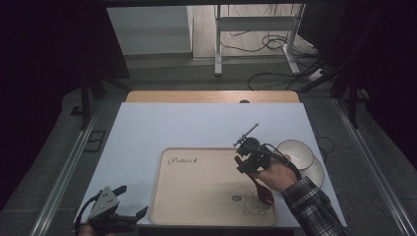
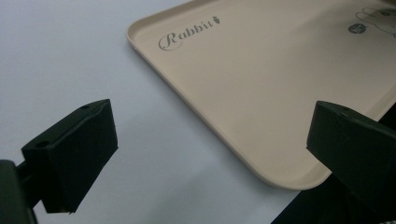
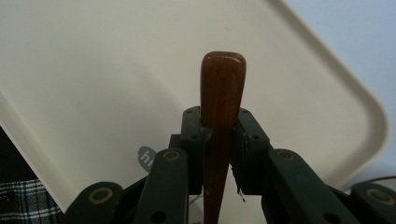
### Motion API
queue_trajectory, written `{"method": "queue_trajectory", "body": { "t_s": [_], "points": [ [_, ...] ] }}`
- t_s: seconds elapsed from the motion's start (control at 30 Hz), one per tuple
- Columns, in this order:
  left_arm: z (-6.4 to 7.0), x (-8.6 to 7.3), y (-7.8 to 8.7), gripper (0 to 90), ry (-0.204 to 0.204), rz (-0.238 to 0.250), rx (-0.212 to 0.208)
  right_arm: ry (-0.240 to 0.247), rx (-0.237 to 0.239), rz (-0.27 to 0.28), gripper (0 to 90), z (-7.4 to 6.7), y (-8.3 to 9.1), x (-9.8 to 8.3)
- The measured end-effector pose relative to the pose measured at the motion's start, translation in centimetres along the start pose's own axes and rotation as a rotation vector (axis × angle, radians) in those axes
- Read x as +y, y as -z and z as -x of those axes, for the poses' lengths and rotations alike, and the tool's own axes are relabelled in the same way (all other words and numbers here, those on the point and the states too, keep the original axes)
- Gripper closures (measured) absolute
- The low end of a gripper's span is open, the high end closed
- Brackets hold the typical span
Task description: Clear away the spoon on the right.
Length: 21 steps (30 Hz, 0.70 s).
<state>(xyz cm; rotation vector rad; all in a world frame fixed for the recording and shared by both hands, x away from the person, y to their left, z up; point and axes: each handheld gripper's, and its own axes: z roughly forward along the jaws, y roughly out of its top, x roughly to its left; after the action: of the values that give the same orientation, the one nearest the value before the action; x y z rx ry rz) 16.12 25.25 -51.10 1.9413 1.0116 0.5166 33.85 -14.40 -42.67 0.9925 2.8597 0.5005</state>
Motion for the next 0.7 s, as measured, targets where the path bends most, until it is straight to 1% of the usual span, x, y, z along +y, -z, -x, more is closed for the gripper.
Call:
{"method": "queue_trajectory", "body": {
  "t_s": [0.2, 0.27, 0.4, 0.5, 0.53, 0.6, 0.7],
  "points": [
    [0.0, 0.0, 0.0, 1.5, 0.0, 0.0, -0.001, -0.017, 0.021, -0.035, 76.5, -0.2, -1.7, -0.2],
    [0.0, 0.0, 0.0, 1.4, -0.002, -0.002, -0.001, -0.026, 0.028, -0.039, 76.5, -0.1, -2.3, -0.3],
    [0.0, 0.0, 0.0, 1.5, -0.001, 0.0, -0.001, -0.031, 0.026, -0.047, 76.2, 0.0, -3.5, -0.6],
    [0.0, 0.0, 0.0, 1.5, -0.001, 0.0, -0.001, -0.035, 0.032, -0.054, 75.5, 0.2, -4.2, -0.7],
    [0.0, 0.0, 0.0, 1.5, -0.001, 0.0, -0.001, -0.037, 0.035, -0.051, 75.0, 0.2, -4.4, -0.8],
    [0.0, 0.0, 0.0, 1.4, -0.001, 0.001, -0.002, -0.035, 0.04, -0.047, 69.5, 0.3, -4.4, -0.8],
    [0.0, 0.0, 0.0, 1.5, -0.002, 0.0, -0.002, -0.038, 0.045, -0.016, 65.8, 0.4, -3.9, -0.9]
  ]
}}
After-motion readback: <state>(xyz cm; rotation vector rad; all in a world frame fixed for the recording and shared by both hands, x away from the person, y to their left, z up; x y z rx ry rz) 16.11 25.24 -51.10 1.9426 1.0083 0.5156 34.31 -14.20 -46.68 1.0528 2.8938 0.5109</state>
